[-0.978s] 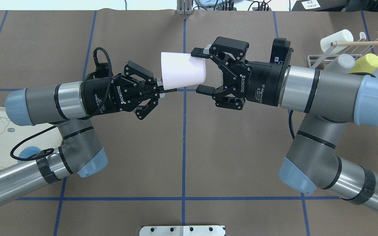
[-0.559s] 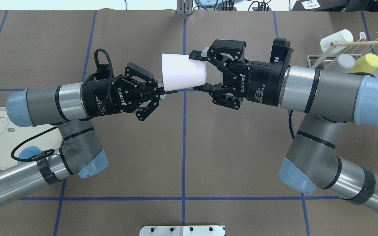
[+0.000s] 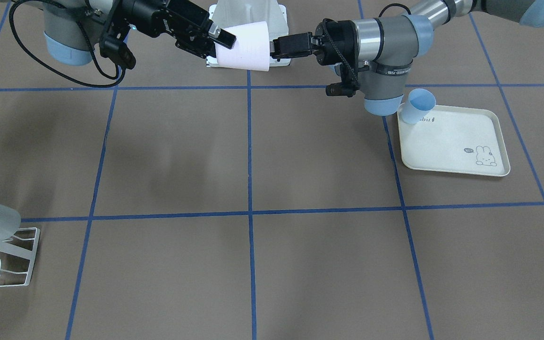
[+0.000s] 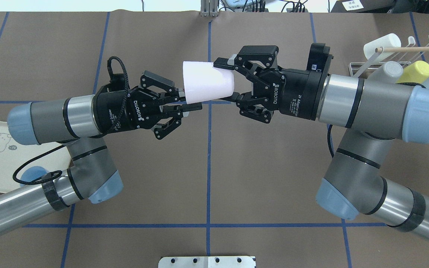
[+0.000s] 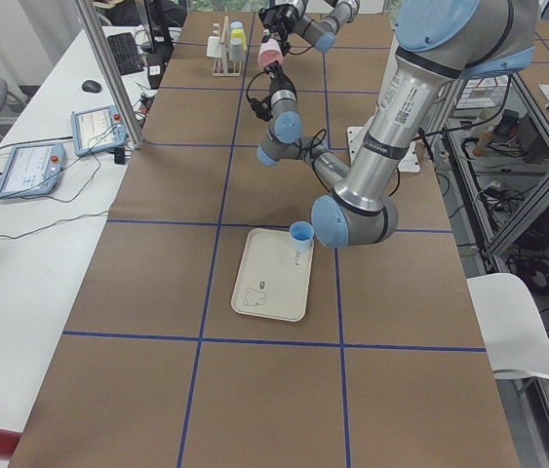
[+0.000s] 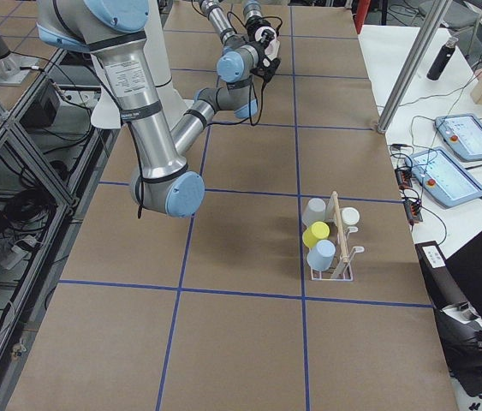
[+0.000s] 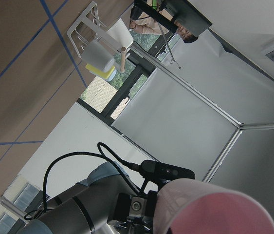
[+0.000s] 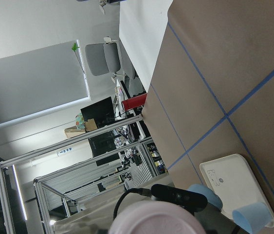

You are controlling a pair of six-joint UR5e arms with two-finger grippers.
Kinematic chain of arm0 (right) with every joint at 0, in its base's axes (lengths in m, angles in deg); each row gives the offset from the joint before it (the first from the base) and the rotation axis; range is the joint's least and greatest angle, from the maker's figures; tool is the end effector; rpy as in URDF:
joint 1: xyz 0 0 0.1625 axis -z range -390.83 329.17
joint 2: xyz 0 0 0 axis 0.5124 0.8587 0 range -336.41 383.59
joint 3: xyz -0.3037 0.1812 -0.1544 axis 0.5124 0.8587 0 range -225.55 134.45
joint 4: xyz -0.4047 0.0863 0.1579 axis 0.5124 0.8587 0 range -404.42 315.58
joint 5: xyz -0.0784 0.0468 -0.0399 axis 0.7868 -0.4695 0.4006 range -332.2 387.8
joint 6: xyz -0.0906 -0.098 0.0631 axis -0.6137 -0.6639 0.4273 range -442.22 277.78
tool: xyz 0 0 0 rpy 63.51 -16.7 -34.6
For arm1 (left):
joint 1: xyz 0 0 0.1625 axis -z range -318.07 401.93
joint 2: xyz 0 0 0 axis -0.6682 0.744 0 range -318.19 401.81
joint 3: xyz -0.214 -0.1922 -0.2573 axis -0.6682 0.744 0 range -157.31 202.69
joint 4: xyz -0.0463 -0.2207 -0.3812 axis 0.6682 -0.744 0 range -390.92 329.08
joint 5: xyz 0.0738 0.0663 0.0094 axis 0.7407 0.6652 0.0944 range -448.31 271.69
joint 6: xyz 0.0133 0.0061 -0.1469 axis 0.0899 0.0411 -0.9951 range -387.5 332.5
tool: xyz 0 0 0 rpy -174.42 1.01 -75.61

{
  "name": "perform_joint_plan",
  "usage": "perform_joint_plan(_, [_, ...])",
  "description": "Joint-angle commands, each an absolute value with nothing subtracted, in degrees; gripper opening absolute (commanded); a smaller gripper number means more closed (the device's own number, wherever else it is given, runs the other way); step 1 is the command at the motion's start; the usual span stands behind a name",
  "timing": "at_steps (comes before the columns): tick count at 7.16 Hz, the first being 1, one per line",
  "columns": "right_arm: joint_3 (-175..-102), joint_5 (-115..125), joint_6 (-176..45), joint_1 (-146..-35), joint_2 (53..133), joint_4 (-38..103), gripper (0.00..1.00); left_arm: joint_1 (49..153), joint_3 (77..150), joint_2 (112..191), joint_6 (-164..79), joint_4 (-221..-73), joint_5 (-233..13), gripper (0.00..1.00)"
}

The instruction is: Transfer IKEA cup to right arm and place on rack

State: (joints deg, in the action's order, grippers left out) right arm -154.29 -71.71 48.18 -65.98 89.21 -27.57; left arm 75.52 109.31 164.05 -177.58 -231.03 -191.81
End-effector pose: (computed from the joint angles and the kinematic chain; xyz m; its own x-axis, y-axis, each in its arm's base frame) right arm -0.3903 -0.4080 0.0714 -0.5651 0.3840 0.7302 -0.1057 0.8441 -0.5257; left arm 0.4408 -0.4114 0.1113 -0.6691 -0.5673 -0.4801 -0.3400 0.8081 -0.4810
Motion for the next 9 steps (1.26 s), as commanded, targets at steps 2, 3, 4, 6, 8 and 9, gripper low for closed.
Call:
perform_joint_plan(2, [-154.53, -71.69, 47.42, -66.33, 89.51, -27.9, 0.21, 77.68, 109.17, 163.19, -176.83, -230.18, -191.32, 0.97])
perform_joint_plan(3, [-153.92, -73.0, 44.28, -69.03, 90.38, -26.86, 0.22, 79.61, 109.0, 161.97, -173.35, -228.87, -191.58, 0.98])
perform_joint_plan(4, [-153.83, -73.53, 38.33, -71.58, 93.78, -24.93, 0.22, 80.07, 108.91, 161.35, -168.35, -226.85, -191.58, 0.98])
perform_joint_plan(6, [-153.57, -73.45, 24.72, -77.46, 99.25, -18.63, 0.21, 81.29, 108.82, 161.25, -163.48, -221.75, -191.49, 0.99])
perform_joint_plan(8, [-153.3, -71.88, 10.67, -83.97, 99.53, -4.41, 0.22, 81.74, 107.6, 161.34, -161.9, -220.95, -191.49, 0.99])
perform_joint_plan(9, [-151.3, -67.69, 5.89, -86.09, 99.53, -1.04, 0.22, 81.65, 107.24, 161.69, -160.58, -219.46, -191.41, 0.99])
